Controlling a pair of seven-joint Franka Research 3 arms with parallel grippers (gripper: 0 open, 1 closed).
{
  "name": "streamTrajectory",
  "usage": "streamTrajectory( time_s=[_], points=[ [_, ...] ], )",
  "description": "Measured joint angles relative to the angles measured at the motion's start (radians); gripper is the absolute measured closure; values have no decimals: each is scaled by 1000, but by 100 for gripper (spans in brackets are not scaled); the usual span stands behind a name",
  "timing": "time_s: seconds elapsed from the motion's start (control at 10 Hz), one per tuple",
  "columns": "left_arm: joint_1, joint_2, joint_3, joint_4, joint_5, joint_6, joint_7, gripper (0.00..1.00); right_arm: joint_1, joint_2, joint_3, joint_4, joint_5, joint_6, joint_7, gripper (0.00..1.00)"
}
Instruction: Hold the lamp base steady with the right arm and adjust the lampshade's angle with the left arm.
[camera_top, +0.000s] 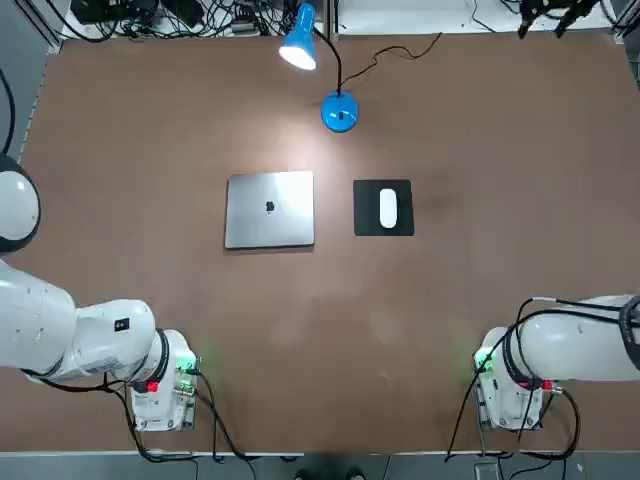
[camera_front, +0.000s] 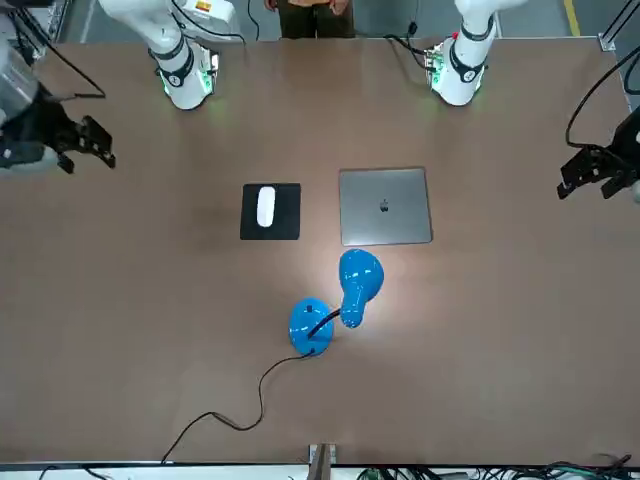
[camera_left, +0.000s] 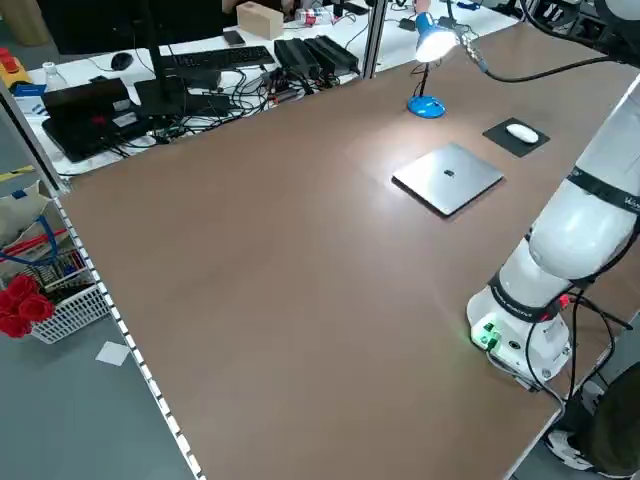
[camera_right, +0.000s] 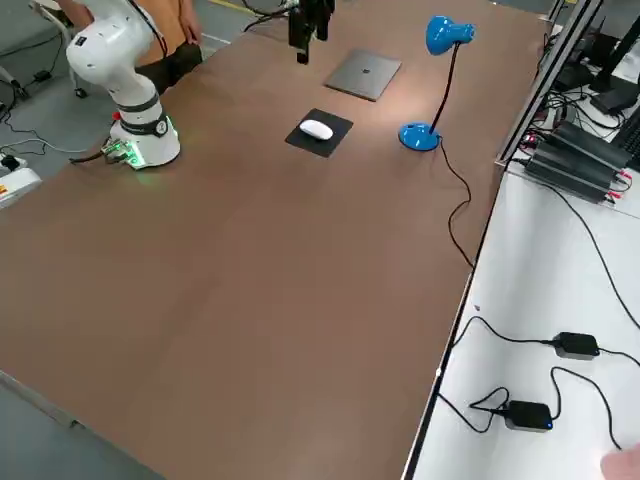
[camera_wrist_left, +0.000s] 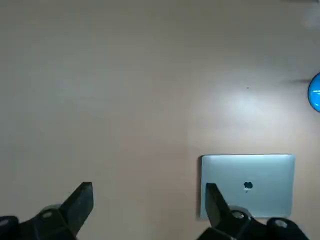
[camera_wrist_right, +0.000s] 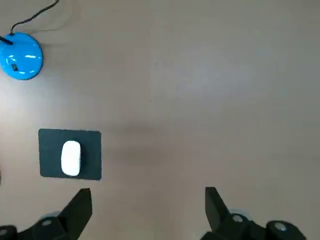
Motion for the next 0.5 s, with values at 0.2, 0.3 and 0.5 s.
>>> streamTrajectory(
  time_s=[0.2, 0.3, 0.5],
  points=[
    [-113, 0, 116, -3, 0, 1, -5, 1, -72, 8, 1, 30, -23, -24, 0, 0],
    [-122, 0, 126, -5, 0, 1, -5, 1, -96, 12, 1, 37, -26, -25, 0, 0],
    [-123, 0, 127, -8, 0, 1, -5, 1, -106, 23, 2, 56, -36, -25, 1, 0]
  ],
)
